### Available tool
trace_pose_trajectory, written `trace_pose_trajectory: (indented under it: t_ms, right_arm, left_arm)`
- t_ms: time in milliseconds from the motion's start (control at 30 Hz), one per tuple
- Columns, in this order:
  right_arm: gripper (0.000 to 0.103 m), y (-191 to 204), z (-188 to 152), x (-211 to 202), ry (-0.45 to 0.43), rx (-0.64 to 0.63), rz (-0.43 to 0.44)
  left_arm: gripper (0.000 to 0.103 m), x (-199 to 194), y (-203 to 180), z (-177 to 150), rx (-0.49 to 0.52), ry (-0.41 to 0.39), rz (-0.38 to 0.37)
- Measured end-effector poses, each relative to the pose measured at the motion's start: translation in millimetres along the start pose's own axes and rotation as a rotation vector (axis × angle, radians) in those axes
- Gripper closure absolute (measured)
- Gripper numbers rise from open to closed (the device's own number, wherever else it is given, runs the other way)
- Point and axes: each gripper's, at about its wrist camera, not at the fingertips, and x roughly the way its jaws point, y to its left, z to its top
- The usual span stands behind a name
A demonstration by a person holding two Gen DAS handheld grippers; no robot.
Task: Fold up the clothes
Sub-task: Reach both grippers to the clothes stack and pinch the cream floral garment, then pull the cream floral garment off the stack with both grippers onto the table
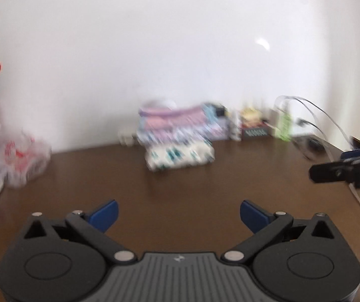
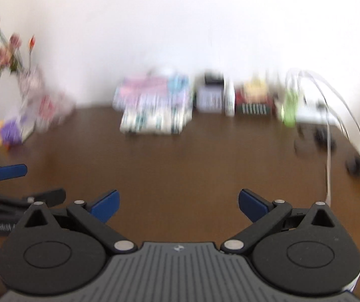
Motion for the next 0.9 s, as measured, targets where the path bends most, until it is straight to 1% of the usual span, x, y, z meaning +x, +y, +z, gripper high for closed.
trace_pose_trajectory:
  t_ms: [33, 67, 133, 167, 200, 267, 300, 367, 400, 467, 500, 533, 567, 600, 633, 667, 700, 767, 867, 900]
  right_arm:
    - [0.0, -2, 18, 13, -0.026, 0.003, 0.002]
    - [0.0, -7, 32, 36, -0.024, 0.016, 0.005]
    - [0.001, -14, 52, 87, 0.026, 0.0, 0.026]
    - [0.001, -13, 58, 110, 0.046, -0.035, 0.026]
    - [0.004, -13, 64, 134, 0.066, -0.071, 0.026]
    - [0.008, -13, 69, 171, 0.075, -0.126, 0.022]
    - [0.015, -13, 71, 188, 0.076, -0.145, 0.022]
    - [0.024, -20, 76, 215, 0.079, -0.132, 0.052]
    - [0.024, -20, 79, 225, 0.068, -0.137, 0.087]
    - [0.024, -21, 84, 245, 0.046, -0.148, 0.159]
    - [0.03, -19, 85, 253, 0.043, -0.164, 0.188]
    - [0.041, -17, 87, 260, 0.048, -0.176, 0.208]
    - [0.068, -16, 90, 265, 0.057, -0.167, 0.227]
    - [0.077, -18, 94, 268, 0.069, -0.125, 0.229]
    - [0.085, -21, 100, 265, 0.087, -0.075, 0.242]
    - [0.09, -24, 107, 261, 0.104, -0.026, 0.255]
    - [0.091, -25, 117, 247, 0.095, -0.003, 0.281]
    - [0.092, -29, 137, 217, 0.076, 0.042, 0.333]
    - [0.092, -37, 171, 159, 0.023, 0.124, 0.427]
    - [0.092, -36, 179, 138, 0.018, 0.129, 0.448]
  left_arm:
    - [0.0, 25, 7, 8, 0.006, -0.015, 0.019]
    - [0.0, 52, 11, 13, 0.033, -0.003, 0.011]
    - [0.006, 106, 15, 20, 0.128, 0.09, -0.017]
    - [0.009, 133, 17, 23, 0.17, 0.139, -0.032]
    - [0.018, 156, 20, 24, 0.179, 0.197, -0.049]
    - [0.021, 192, 30, 23, 0.115, 0.256, -0.104]
    - [0.024, 203, 36, 22, 0.071, 0.249, -0.133]
    - [0.024, 219, 46, 27, 0.011, 0.21, -0.169]
    - [0.024, 226, 49, 29, -0.008, 0.194, -0.186]
    - [0.045, 241, 51, 30, -0.012, 0.189, -0.205]
    - [0.06, 246, 52, 30, -0.03, 0.191, -0.237]
    - [0.069, 248, 52, 31, -0.052, 0.188, -0.245]
    - [0.074, 247, 52, 33, -0.073, 0.182, -0.252]
    - [0.081, 239, 54, 37, -0.089, 0.169, -0.256]
    - [0.083, 232, 55, 41, -0.105, 0.156, -0.259]
    - [0.084, 223, 57, 46, -0.122, 0.142, -0.267]
    - [0.086, 205, 63, 54, -0.143, 0.122, -0.296]
    - [0.088, 166, 76, 73, -0.19, 0.064, -0.36]
    - [0.088, 105, 79, 108, -0.217, -0.029, -0.403]
    - [0.089, 80, 76, 114, -0.206, -0.055, -0.404]
